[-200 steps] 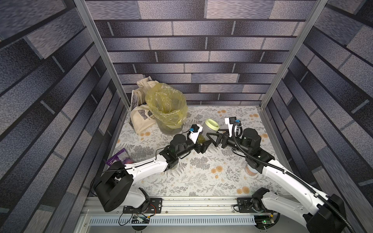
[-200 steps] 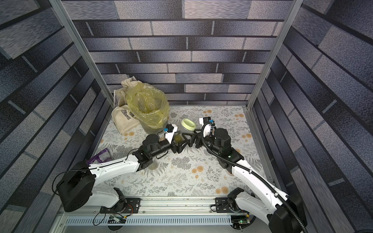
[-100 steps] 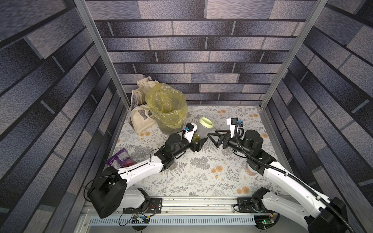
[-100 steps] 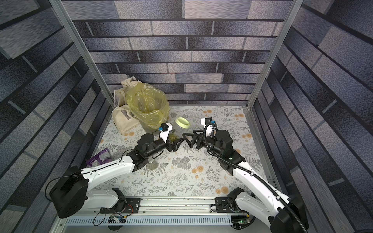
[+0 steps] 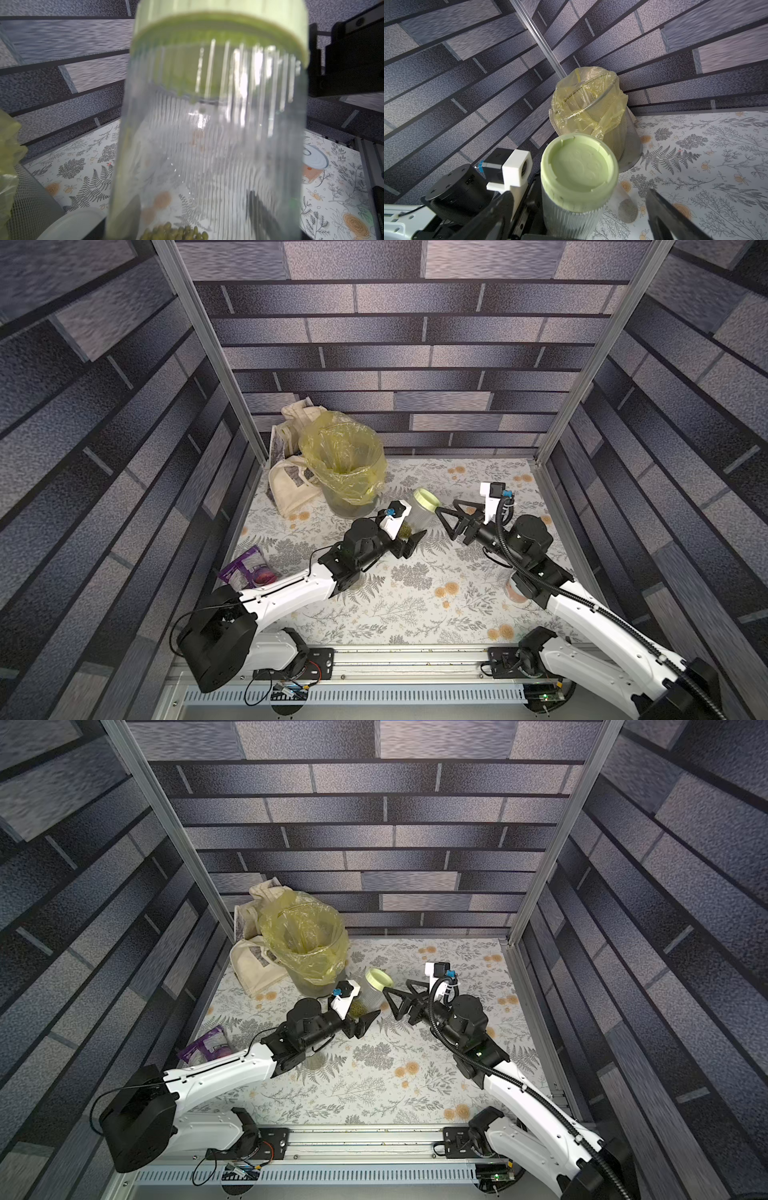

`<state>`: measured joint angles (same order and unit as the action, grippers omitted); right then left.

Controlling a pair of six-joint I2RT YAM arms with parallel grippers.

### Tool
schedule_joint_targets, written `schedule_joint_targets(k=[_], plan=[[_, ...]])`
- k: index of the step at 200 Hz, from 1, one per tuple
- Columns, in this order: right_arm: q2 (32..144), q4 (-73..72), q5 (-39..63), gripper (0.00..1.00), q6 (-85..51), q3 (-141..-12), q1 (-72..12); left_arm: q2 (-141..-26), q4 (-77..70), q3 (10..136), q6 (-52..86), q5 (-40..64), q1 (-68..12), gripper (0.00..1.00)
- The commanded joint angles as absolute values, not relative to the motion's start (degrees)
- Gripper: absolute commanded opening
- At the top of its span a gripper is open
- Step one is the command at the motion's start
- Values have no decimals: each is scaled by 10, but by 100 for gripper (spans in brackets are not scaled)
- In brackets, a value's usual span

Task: Empty moldy mung beans from jars
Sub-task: Unscrew the lid from the jar.

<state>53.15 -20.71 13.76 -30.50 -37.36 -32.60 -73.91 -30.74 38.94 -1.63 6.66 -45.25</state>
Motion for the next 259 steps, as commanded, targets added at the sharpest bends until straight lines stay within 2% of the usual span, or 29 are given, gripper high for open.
schedule_joint_targets(k=[1, 104, 194, 230, 259], plan=[[547, -248, 141, 100, -322, -381, -324, -726, -342, 417, -53, 46, -463, 62], [578, -304, 167, 93, -356, -372, -324, -739, -338, 430, -59, 61, -474, 61], [609, -299, 208, 93, -365, -393, -323, -739, -334, 430, -65, 58, -480, 61], [607, -314, 207, 83, -368, -390, -324, -739, -333, 428, -66, 61, -481, 60], [611, -316, 212, 83, -372, -390, -323, -739, -335, 425, -65, 60, -481, 60]])
